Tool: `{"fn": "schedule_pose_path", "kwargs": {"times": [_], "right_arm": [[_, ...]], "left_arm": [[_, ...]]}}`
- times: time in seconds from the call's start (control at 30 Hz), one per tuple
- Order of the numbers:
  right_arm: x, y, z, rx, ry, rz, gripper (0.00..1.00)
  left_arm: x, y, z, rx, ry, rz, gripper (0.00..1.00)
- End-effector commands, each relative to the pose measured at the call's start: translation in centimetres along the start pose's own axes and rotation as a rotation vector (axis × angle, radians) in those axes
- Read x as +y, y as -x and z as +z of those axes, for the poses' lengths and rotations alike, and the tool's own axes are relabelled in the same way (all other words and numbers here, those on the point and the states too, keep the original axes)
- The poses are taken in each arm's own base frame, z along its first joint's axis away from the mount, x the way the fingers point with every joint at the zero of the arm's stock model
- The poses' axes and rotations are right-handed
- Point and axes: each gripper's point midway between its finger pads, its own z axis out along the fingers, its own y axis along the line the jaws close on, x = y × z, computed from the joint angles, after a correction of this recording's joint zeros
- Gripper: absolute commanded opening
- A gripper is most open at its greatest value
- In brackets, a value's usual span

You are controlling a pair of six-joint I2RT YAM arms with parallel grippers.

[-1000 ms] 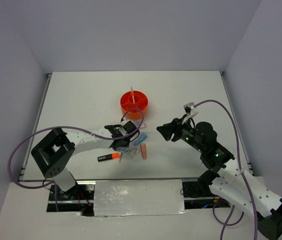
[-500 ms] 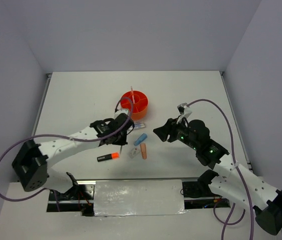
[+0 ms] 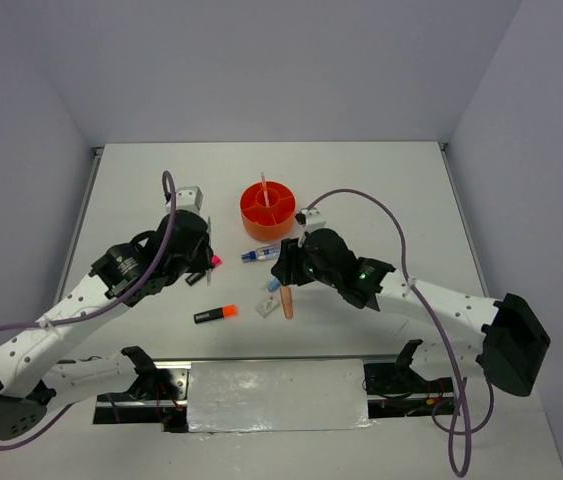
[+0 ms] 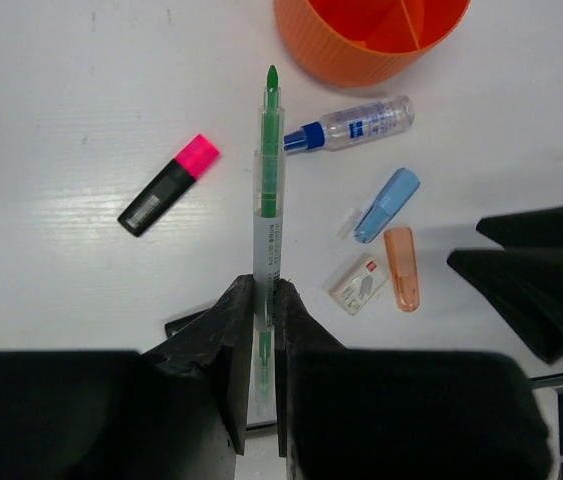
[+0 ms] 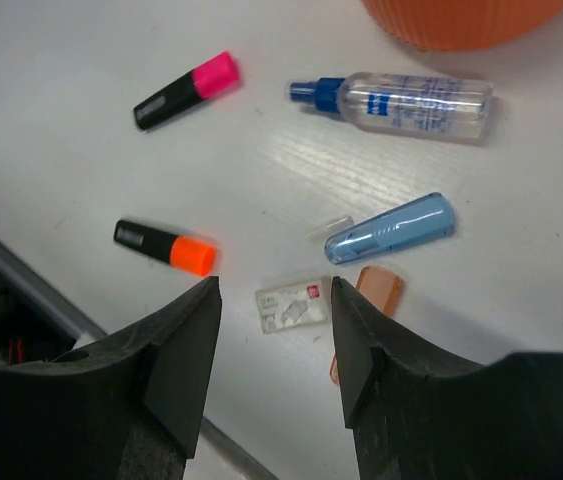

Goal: Sort the stationery into containers
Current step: Close the pen cap on the pen.

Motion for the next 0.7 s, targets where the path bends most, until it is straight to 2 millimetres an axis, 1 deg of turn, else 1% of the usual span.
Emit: {"fn": "schedule_pose_path", "kwargs": {"times": [0.0,0.03,0.1,0.13,0.17,0.2,0.23,0.27,0.3,0.33,0.4,0.43,0.6,0.67], "right_arm": [[-0.5,1.5,1.4,-0.042,-0.136,0.071,0.55],[0.1,1.1,2.2,-0.034,-0.150,0.073,0.55],[0.3,0.7,3.1,-0.030,-0.188,0.104,0.55],[0.4,0.7,4.3,-0.021,-0.216,0.108,0.55],[0.2,0.0,4.7,0.009,-0.246,0.118,0.54],[0.3,-0.1,5.3,0.018,-0.262,0.119,0.54],[0.1,-0.5,6.5,0.031,-0.295,0.121,0.53],[-0.2,-0.9,6.9,0.045,-0.318,0.137,0.53],[-0.4,-1.1,7.4,0.044,-0.332,0.145,0.53],[-0.7,-1.4,8.0,0.046,-0.356,0.161,0.53],[-1.1,-1.6,8.8,0.047,-0.391,0.173,0.53],[-1.5,-1.7,8.9,0.045,-0.419,0.180,0.53],[-1.6,-2.2,10.5,0.055,-0.457,0.198,0.53],[-1.9,-2.5,10.6,0.053,-0.481,0.213,0.53]], "left_arm": [[2.2,-0.2,-1.3,-0.012,0.042,0.062,0.00],[2.3,-0.2,-1.8,-0.018,0.030,0.071,0.00],[2.6,-0.2,-2.9,-0.037,-0.015,0.114,0.00],[2.5,-0.4,-3.2,-0.036,-0.040,0.136,0.00],[2.5,-0.9,-3.5,-0.025,-0.070,0.174,0.00],[2.9,-1.3,-3.8,-0.030,-0.084,0.186,0.00],[3.3,-1.7,-3.8,-0.031,-0.082,0.201,0.00],[3.5,-1.7,-4.1,-0.049,-0.092,0.199,0.00],[3.7,-2.1,-3.9,-0.051,-0.090,0.197,0.00],[3.1,-2.2,-4.1,-0.048,-0.131,0.203,0.00],[2.3,-2.0,-4.5,-0.075,-0.194,0.209,0.00],[2.4,-2.0,-4.6,-0.078,-0.192,0.206,0.00],[2.4,-2.2,-4.4,-0.065,-0.188,0.211,0.00],[2.5,-2.3,-4.3,-0.058,-0.174,0.212,0.00]]}}
